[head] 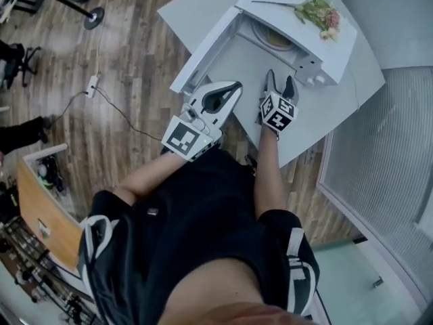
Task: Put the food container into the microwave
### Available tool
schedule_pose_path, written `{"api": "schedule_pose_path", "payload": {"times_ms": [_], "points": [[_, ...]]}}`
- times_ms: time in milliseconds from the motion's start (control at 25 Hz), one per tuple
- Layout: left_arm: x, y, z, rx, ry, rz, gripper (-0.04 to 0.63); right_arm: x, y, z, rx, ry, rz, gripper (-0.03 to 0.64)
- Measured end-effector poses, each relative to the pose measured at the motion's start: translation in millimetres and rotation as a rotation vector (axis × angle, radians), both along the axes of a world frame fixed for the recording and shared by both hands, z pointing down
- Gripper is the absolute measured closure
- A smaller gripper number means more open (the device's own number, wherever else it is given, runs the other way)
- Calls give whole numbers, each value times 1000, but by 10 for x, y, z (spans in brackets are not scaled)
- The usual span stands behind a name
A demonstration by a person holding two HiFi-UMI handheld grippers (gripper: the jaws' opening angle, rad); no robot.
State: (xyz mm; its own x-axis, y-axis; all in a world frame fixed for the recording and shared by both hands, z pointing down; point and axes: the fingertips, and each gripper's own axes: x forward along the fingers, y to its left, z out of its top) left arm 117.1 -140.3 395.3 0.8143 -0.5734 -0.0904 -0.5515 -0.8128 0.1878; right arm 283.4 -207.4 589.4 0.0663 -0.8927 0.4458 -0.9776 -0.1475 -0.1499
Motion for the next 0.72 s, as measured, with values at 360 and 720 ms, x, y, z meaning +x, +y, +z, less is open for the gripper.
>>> {"api": "schedule_pose_path", "payload": {"times_ms": [360,720], "points": [[-366,426,-225,18,19,-3,572,-624,1120,-966,140,-58,-87,555],[-603,370,-209,-8,31,15,572,-987,1525,-1505,213,-47,-85,591]]}}
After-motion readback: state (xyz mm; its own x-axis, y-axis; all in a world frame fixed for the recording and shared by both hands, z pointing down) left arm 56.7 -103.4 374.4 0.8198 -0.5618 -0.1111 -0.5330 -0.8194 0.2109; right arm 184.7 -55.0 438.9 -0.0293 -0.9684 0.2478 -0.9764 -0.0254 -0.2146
